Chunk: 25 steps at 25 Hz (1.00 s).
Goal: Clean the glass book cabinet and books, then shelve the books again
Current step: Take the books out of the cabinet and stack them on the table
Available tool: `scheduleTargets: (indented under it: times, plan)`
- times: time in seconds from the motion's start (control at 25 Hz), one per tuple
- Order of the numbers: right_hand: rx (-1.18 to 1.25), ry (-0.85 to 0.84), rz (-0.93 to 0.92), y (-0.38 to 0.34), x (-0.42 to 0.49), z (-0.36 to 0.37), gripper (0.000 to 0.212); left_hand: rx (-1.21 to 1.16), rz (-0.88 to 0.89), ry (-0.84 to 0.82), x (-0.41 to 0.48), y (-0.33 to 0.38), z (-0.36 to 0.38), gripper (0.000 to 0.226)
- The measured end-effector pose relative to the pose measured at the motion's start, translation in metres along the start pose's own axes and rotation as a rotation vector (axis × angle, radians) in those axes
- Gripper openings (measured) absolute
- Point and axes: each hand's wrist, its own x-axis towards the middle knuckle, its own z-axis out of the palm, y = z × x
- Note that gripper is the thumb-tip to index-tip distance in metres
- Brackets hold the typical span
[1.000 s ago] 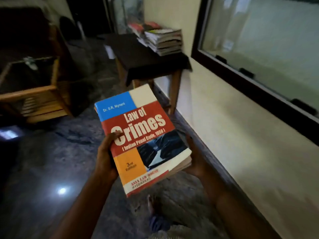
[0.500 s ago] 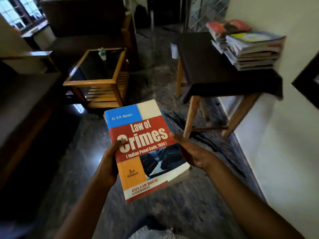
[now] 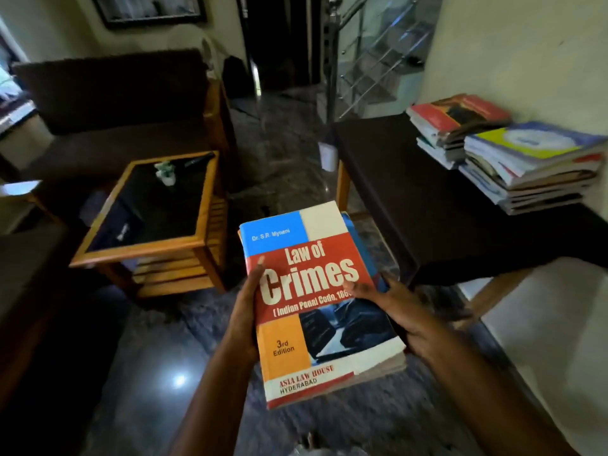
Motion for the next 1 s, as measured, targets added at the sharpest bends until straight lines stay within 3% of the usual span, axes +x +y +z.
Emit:
scheduleTargets:
  times: [0.08,0.12,0.4,0.6,0.84,1.0]
  plan:
    - [0.047,0.115,-0.010,-0.016,0.031,-0.003,0.049,0.025,-0.029,-0.073,0.052,0.023,0.009,0.041]
    - [0.063,0.170,-0.016,-0.023,0.048,-0.007,0.048,0.041,-0.069,-0.112,0.081,0.033,0.015,0.040]
    - [0.253,0.487,-0.058,-0.072,0.207,-0.054,0.040,0.250,-0.285,-0.330,0.323,0.097,0.079,0.054]
    - [0.332,0.594,-0.065,-0.127,0.331,-0.078,0.030,0.300,-0.407,-0.314,0.480,0.151,0.111,0.057]
    - [0.442,0.659,-0.151,-0.178,0.474,-0.088,0.071,0.361,-0.499,-0.347,0.644,0.207,0.138,0.061]
    - [0.487,0.809,-0.190,-0.208,0.579,-0.106,0.059,0.505,-0.600,-0.493,0.772,0.229,0.167,0.074]
